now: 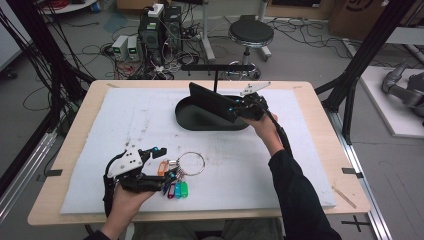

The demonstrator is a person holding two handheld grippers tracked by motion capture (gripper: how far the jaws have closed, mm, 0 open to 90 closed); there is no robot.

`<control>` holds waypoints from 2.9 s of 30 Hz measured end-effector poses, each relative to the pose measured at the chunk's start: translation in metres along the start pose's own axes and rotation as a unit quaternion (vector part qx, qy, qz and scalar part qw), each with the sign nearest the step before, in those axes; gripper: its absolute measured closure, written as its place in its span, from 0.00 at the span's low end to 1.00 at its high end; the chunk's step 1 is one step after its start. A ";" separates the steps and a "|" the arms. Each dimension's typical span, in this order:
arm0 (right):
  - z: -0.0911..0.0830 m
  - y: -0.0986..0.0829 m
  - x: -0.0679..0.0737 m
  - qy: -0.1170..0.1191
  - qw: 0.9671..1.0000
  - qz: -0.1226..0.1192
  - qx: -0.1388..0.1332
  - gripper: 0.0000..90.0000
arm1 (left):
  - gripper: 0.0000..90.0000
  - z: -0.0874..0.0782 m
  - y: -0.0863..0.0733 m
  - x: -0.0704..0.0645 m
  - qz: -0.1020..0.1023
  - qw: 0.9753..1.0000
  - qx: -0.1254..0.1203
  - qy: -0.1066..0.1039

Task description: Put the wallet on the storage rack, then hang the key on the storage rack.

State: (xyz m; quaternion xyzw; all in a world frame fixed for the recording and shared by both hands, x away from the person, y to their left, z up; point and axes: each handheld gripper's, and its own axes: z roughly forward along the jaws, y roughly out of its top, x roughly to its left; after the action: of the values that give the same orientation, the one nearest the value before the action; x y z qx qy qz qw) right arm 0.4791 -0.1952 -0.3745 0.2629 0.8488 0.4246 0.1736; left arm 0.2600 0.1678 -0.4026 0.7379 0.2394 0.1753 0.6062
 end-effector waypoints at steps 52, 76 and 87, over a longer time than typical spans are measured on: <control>-0.154 -0.084 0.033 -0.071 0.989 0.078 -0.104 0.36 | 0.20 -0.003 -0.012 0.031 -0.040 0.994 0.030 0.092; -0.173 -0.128 0.046 -0.082 0.981 0.117 -0.134 0.31 | 0.21 0.010 -0.004 0.047 -0.023 0.998 0.016 0.047; -0.168 -0.134 0.046 -0.080 0.980 0.113 -0.144 0.31 | 0.22 0.026 0.009 0.063 -0.082 0.995 0.046 0.033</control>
State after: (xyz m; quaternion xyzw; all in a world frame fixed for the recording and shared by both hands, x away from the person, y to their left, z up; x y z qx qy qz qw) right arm 0.3150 -0.3410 -0.3888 0.3622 0.7272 0.5367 0.2278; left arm 0.3274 0.1808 -0.4014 0.7367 0.3269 0.1381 0.5756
